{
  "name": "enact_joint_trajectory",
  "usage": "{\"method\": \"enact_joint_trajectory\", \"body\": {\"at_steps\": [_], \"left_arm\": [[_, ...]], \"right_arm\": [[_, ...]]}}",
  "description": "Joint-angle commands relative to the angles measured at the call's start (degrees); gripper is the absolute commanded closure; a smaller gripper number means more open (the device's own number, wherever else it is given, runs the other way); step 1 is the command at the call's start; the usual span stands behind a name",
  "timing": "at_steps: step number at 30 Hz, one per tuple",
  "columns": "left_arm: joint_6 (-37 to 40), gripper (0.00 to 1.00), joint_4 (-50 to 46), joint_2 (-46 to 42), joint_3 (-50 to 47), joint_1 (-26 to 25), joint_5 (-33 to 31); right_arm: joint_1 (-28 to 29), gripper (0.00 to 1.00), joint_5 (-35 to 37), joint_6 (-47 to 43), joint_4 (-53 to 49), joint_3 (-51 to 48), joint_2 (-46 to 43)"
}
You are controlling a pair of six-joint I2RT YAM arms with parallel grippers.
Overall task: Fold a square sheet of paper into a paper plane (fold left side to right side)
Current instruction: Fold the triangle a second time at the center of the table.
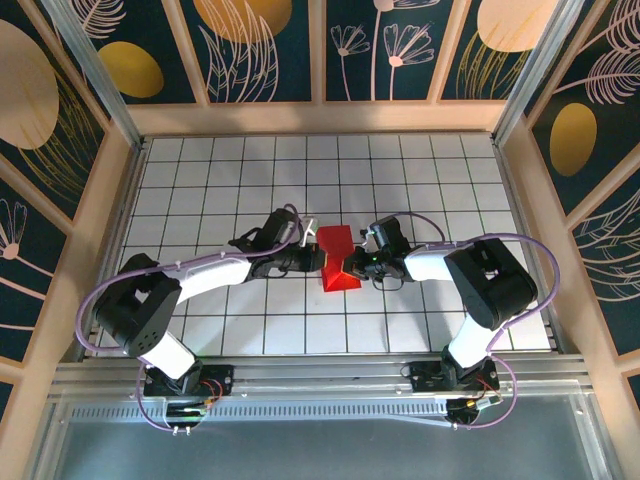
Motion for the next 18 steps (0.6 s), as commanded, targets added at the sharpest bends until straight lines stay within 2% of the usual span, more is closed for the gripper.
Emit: {"method": "enact_joint_trajectory", "body": {"at_steps": [1, 8, 12, 18], "left_arm": [[-6.3, 0.95, 6.0, 1.2, -1.8, -0.1, 9.0], [-5.9, 0.96, 6.3, 6.3, 0.9, -1.6, 11.5], [-4.7, 0.98, 5.2, 8.9, 1.6, -2.2, 9.0], [-3.6, 0.98, 4.8, 11.6, 1.7, -2.3, 8.7]], "right_arm": [[0.5, 1.0, 2.1, -0.9, -2.8, -0.5, 1.2], [0.5, 1.0, 2.3, -1.1, -3.4, -0.3, 1.5], [0.5, 1.0, 2.5, -1.2, -3.7, -0.3, 1.4], [0.5, 1.0, 2.6, -1.6, -4.3, -0.3, 1.6]]}}
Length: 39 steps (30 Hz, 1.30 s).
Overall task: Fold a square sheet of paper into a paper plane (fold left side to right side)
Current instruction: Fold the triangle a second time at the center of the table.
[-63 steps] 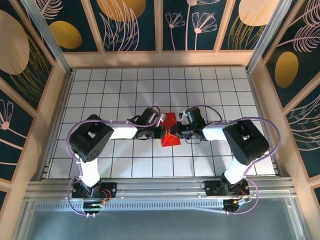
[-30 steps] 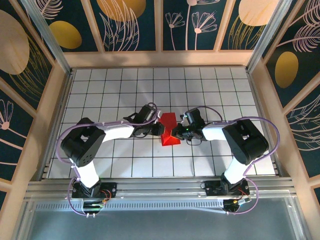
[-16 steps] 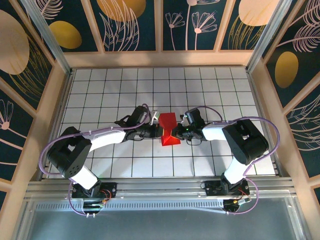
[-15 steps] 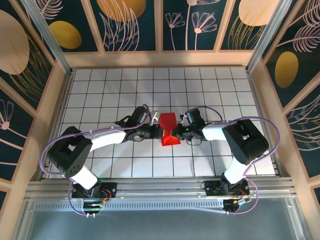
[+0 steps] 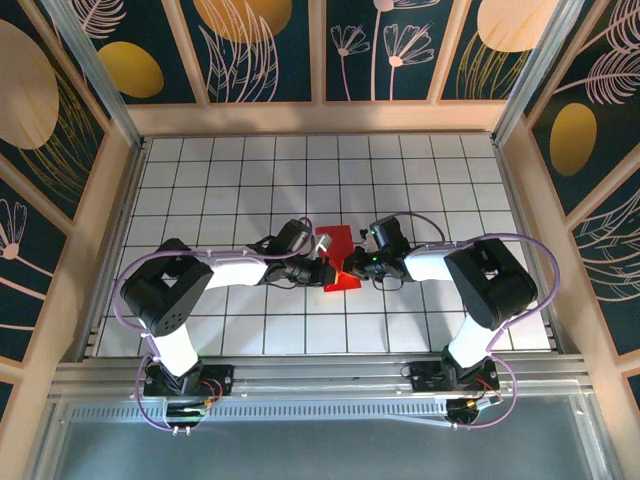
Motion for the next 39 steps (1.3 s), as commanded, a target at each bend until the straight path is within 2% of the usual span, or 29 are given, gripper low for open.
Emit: {"method": "enact_joint_trajectory", "body": {"at_steps": [1, 13, 39], "left_arm": [[1.3, 0.98, 0.2, 1.8, 1.0, -0.2, -0.3], [2.8, 0.99, -1.9, 2.9, 0.4, -0.2, -4.4], [3.5, 1.0, -3.4, 4.1, -1.0, -0.2, -6.2]], "right_arm": [[0.5, 1.0, 2.6, -1.6, -4.4, -0.2, 1.6], [0.5, 1.0, 2.8, -2.0, -5.0, 0.0, 1.6], [0.5, 1.0, 1.5, -2.4, -4.7, 2.1, 0.5]]}}
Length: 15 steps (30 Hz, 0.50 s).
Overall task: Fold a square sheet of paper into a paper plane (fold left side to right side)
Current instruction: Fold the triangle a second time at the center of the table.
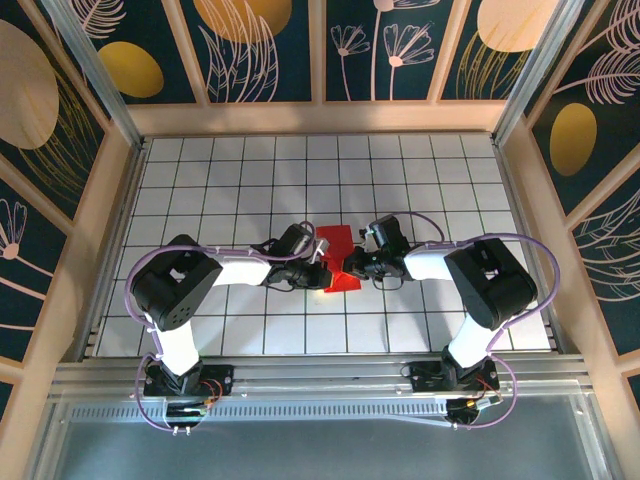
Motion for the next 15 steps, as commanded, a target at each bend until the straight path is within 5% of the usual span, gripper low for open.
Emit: {"method": "enact_joint_trajectory", "body": {"at_steps": [1, 15], "left_arm": [[0.9, 1.0, -2.1, 1.5, -1.2, -0.2, -1.1], [1.0, 1.0, -3.1, 1.2, -1.7, -0.7, -3.6]], "right_arm": [[0.4, 1.0, 1.3, -1.0, -2.8, 1.7, -0.1], [3.4, 1.0, 2.1, 0.5, 1.7, -1.7, -7.6]]}}
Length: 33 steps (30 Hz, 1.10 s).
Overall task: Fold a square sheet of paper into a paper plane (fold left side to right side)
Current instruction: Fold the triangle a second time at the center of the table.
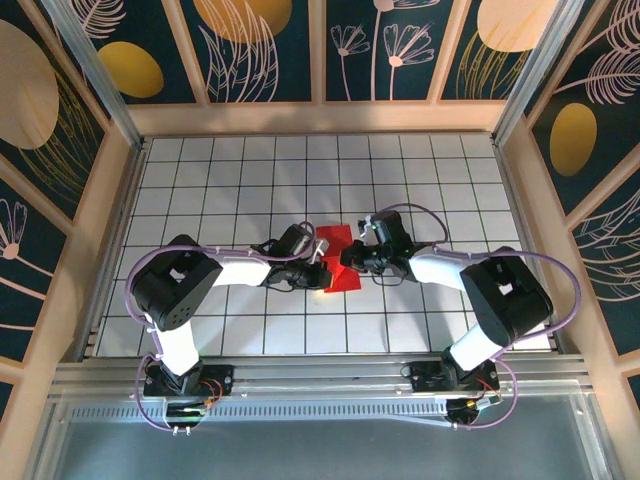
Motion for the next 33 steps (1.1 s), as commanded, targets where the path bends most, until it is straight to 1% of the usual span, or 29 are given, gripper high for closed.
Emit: {"method": "enact_joint_trajectory", "body": {"at_steps": [1, 10, 16, 33], "left_arm": [[1.0, 1.0, -3.8, 1.3, -1.1, -0.5, -3.3], [0.9, 1.0, -4.4, 1.0, -1.1, -0.8, -4.1], [0.9, 1.0, -5.0, 1.0, -1.1, -0.8, -4.6], [1.0, 1.0, -5.7, 1.0, -2.1, -0.9, -5.5]], "right_arm": [[1.9, 1.0, 1.0, 1.0, 2.4, -1.7, -0.1], [3.2, 1.0, 2.1, 0.6, 4.0, -1.0, 4.6], [3.0, 1.0, 4.5, -1.3, 2.2, 0.3, 6.2], [-0.8, 1.0, 5.4, -5.2, -1.3, 2.5, 8.2]]}}
